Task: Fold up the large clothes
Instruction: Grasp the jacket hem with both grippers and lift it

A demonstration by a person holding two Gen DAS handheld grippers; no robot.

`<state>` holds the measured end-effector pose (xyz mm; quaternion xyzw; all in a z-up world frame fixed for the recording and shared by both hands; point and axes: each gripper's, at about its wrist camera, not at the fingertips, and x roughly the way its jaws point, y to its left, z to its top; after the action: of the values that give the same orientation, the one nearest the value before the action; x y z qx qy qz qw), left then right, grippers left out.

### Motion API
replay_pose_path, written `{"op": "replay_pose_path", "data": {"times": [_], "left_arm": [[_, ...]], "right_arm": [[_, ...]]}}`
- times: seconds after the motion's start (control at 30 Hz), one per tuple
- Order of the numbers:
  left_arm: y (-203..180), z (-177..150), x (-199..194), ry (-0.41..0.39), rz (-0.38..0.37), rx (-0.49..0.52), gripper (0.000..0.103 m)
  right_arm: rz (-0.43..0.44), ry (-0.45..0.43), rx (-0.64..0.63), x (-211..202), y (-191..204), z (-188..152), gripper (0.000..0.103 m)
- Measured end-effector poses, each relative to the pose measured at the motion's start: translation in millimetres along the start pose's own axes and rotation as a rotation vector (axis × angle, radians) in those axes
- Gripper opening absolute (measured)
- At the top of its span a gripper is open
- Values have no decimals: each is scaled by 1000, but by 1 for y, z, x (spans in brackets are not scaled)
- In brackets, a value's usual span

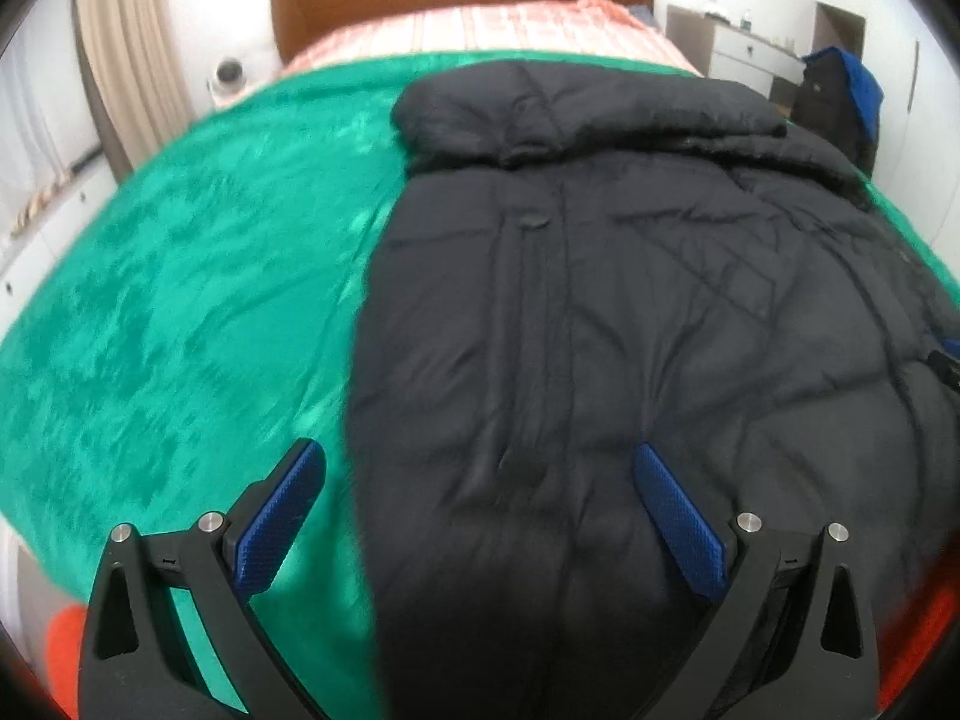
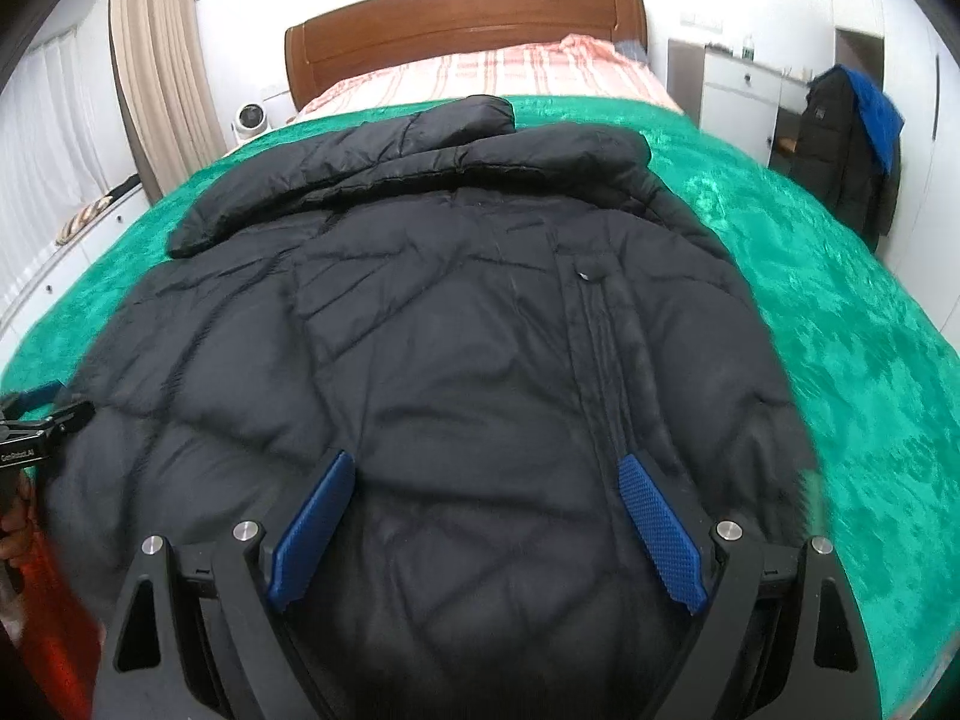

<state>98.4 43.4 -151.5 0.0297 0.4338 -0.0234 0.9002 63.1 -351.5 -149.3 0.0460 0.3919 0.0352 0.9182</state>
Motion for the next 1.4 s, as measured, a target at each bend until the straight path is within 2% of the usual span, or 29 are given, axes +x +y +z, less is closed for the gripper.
{"op": "replay_pose_path", "data": {"times": [0.07, 0.13, 0.2, 0.27, 0.33, 0.43, 0.53, 0.6, 0.63, 0.67, 0.7, 0.73, 0.77, 0.8, 0.83, 0.87, 1.07, 1.13, 1.3, 1.4], "left_arm": [[20, -6, -21, -16, 1, -39, 103], [40, -13, -34, -19, 5, -82, 103], [59, -23, -37, 20, -28, -130, 103], [68, -34, -30, 84, -89, -159, 103], [67, -42, -22, 134, -137, -157, 102], [54, -46, -14, 193, -218, -118, 102], [46, -47, -12, 203, -237, -87, 100], [42, -47, -11, 212, -255, -80, 86], [40, -47, -11, 220, -261, -76, 81], [38, -48, -11, 226, -270, -71, 71], [36, -48, -12, 233, -285, -65, 56], [32, -48, -13, 247, -298, -57, 45], [28, -48, -13, 262, -293, -41, 31], [26, -48, -16, 258, -279, -27, 22], [25, -47, -19, 257, -278, -16, 18], [25, -44, -23, 256, -283, -19, 16], [38, -42, -50, 257, -335, -43, 14], [41, -48, -61, 282, -349, -30, 13], [48, -79, -100, 368, -366, 8, 13], [63, -85, -130, 388, -423, -49, 12]], "right_arm": [[12, -13, 28, -26, -13, 0, 89], [-14, -31, 49, -50, -31, 0, 89], [-51, -24, 85, -69, -54, -2, 89], [-64, 24, 150, -77, -82, -8, 89], [-34, 78, 223, -79, -104, -18, 89], [73, 189, 309, -71, -120, -41, 89], [149, 255, 314, -61, -116, -58, 88], [170, 265, 296, -57, -110, -62, 86], [173, 270, 286, -54, -107, -62, 79], [179, 279, 275, -50, -103, -60, 69], [186, 288, 265, -47, -101, -60, 60], [181, 302, 251, -44, -98, -59, 42], [170, 311, 232, -44, -96, -57, 33], [174, 312, 224, -45, -94, -55, 30], [180, 311, 216, -47, -92, -52, 24], [177, 308, 200, -52, -89, -48, 23], [199, 287, 167, -83, -86, -36, 20], [210, 311, 162, -91, -86, -39, 20], [279, 438, 207, -111, -79, -75, 20], [359, 462, 303, -129, -82, -85, 19]]}}
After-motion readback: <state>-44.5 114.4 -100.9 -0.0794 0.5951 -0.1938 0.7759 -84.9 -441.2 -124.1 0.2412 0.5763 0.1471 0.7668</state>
